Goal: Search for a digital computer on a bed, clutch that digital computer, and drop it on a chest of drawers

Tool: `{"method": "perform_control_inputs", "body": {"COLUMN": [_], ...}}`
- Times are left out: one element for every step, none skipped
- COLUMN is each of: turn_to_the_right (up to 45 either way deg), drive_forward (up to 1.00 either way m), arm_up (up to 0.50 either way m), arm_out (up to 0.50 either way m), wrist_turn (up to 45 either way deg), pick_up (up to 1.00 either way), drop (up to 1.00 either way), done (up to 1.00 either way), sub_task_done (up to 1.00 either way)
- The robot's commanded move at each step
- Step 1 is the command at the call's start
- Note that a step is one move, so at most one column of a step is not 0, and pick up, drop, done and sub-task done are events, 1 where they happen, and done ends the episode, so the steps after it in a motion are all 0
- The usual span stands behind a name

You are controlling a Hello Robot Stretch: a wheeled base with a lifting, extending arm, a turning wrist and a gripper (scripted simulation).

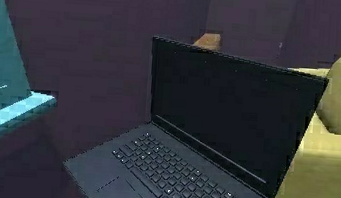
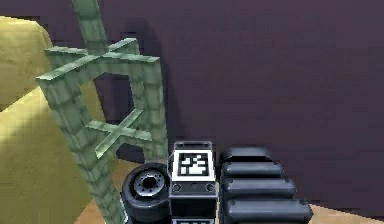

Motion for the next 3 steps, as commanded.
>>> {"method": "perform_control_inputs", "body": {"turn_to_the_right": [0.0,18.0,0.0], "drive_forward": [0.95,0.0,1.0], "arm_up": [0.0,0.0,0.0], "arm_out": [0.0,0.0,0.0], "wrist_turn": [0.0,0.0,0.0], "pick_up": [0.0,0.0,0.0], "drop": [0.0,0.0,0.0], "done": [0.0,0.0,0.0], "sub_task_done": [0.0,0.0,0.0]}}
